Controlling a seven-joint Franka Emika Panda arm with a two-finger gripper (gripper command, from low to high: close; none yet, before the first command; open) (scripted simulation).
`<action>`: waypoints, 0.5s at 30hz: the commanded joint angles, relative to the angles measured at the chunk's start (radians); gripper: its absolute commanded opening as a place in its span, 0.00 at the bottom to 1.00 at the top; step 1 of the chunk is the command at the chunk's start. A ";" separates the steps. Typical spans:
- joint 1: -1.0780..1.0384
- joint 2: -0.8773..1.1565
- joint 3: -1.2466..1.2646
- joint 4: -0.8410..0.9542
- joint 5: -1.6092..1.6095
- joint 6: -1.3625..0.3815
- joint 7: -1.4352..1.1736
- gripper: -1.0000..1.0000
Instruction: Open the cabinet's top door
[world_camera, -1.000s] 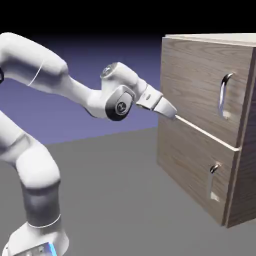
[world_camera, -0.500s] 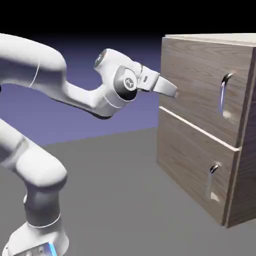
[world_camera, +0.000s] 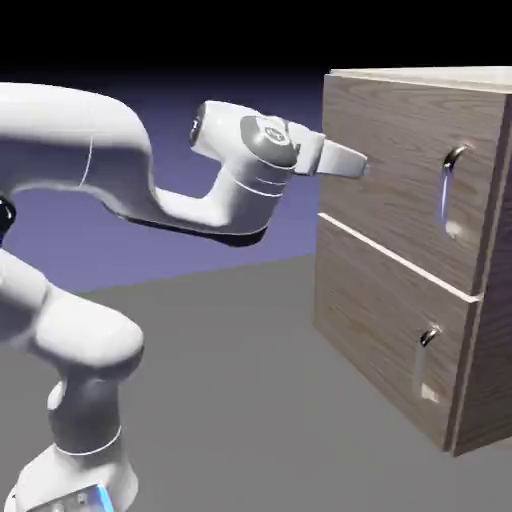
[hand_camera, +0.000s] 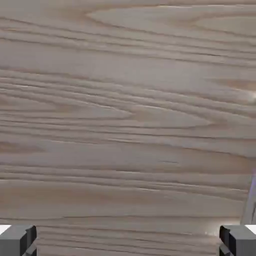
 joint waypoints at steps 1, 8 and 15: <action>0.016 -0.005 -0.018 0.009 -0.044 -0.002 0.032 0.50; 0.130 -0.041 -0.141 0.071 -0.348 -0.018 0.256 0.50; 0.244 -0.077 -0.263 0.133 -0.652 -0.035 0.480 0.50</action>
